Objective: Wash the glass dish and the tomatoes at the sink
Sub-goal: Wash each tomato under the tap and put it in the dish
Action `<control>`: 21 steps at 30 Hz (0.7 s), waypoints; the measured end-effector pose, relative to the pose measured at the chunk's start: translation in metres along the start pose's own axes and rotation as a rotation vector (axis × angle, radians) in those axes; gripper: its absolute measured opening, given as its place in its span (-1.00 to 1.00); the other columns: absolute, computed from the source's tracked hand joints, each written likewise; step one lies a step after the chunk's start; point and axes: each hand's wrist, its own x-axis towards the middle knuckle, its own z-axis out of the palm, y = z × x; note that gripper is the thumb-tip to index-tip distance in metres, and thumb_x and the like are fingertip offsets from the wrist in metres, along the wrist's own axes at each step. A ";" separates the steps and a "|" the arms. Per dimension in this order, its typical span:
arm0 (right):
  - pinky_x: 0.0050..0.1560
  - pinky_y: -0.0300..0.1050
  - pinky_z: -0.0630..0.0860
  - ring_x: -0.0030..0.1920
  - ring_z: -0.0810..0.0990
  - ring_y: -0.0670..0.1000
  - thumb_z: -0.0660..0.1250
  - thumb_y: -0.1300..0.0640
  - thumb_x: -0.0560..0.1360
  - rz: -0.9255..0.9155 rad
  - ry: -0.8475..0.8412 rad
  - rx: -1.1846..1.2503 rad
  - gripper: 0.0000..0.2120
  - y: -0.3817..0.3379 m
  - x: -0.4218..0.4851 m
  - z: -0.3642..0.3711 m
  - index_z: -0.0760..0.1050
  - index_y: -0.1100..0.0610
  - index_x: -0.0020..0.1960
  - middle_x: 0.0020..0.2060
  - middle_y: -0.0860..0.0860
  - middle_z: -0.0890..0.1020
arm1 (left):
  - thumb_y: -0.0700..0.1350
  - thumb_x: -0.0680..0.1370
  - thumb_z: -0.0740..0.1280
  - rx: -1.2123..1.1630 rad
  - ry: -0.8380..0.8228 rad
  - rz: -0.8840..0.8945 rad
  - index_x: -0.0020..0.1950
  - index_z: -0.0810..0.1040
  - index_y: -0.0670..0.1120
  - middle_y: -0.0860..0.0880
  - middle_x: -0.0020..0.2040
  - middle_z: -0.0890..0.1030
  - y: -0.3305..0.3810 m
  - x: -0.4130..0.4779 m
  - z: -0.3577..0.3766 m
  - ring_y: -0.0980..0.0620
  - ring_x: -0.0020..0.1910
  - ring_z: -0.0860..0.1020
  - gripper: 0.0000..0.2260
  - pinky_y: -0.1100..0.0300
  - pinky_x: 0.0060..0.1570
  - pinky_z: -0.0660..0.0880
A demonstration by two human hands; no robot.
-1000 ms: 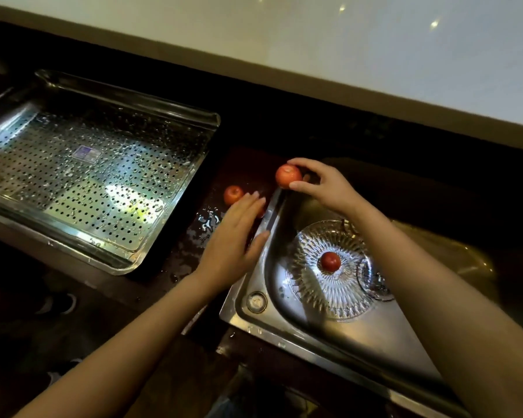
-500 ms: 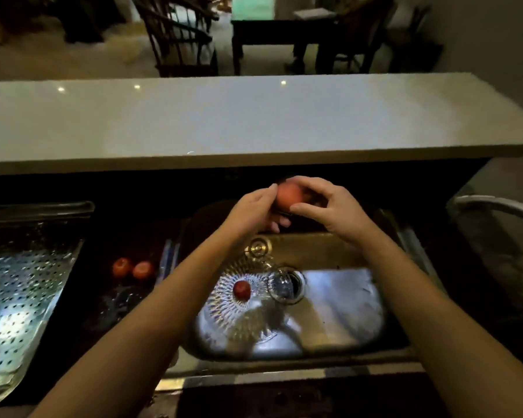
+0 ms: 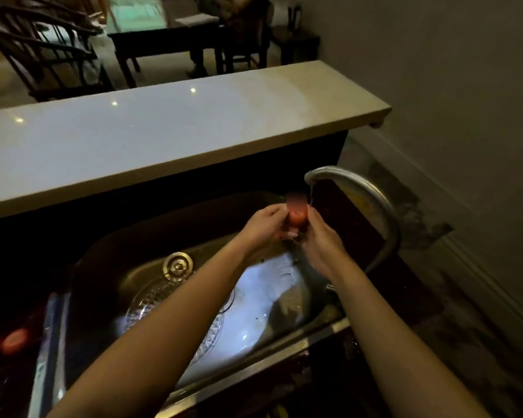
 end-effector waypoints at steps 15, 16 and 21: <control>0.16 0.03 0.50 0.10 0.62 -0.02 0.07 -0.36 0.45 0.018 0.084 -0.243 -0.69 0.027 0.011 -0.033 0.44 -0.41 0.13 -0.02 -0.17 0.67 | -0.10 0.64 0.07 -0.103 -0.055 -0.038 0.16 0.48 -0.08 -0.16 0.03 0.55 -0.025 0.017 0.019 0.03 -0.14 0.57 -0.78 0.28 -0.16 0.58; 0.08 -0.03 0.54 0.06 0.63 -0.03 0.07 -0.37 0.44 0.017 0.088 -0.252 -0.70 0.027 0.011 -0.031 0.43 -0.44 0.11 -0.05 -0.18 0.67 | -0.08 0.64 0.07 -0.083 -0.057 -0.034 0.21 0.46 -0.12 -0.16 0.01 0.54 -0.025 0.017 0.020 0.03 -0.16 0.55 -0.74 0.25 -0.16 0.56; -0.33 -0.24 0.42 -0.20 0.60 -0.07 -0.03 -0.44 0.35 -0.005 0.187 -0.435 -0.70 0.018 0.011 -0.010 0.31 -0.40 -0.02 -0.25 -0.11 0.57 | 0.08 0.65 -0.05 0.111 -0.070 -0.037 -0.08 0.48 -0.14 -0.10 -0.42 0.37 -0.011 0.017 0.033 0.08 -0.52 0.33 -0.58 0.26 -0.49 0.27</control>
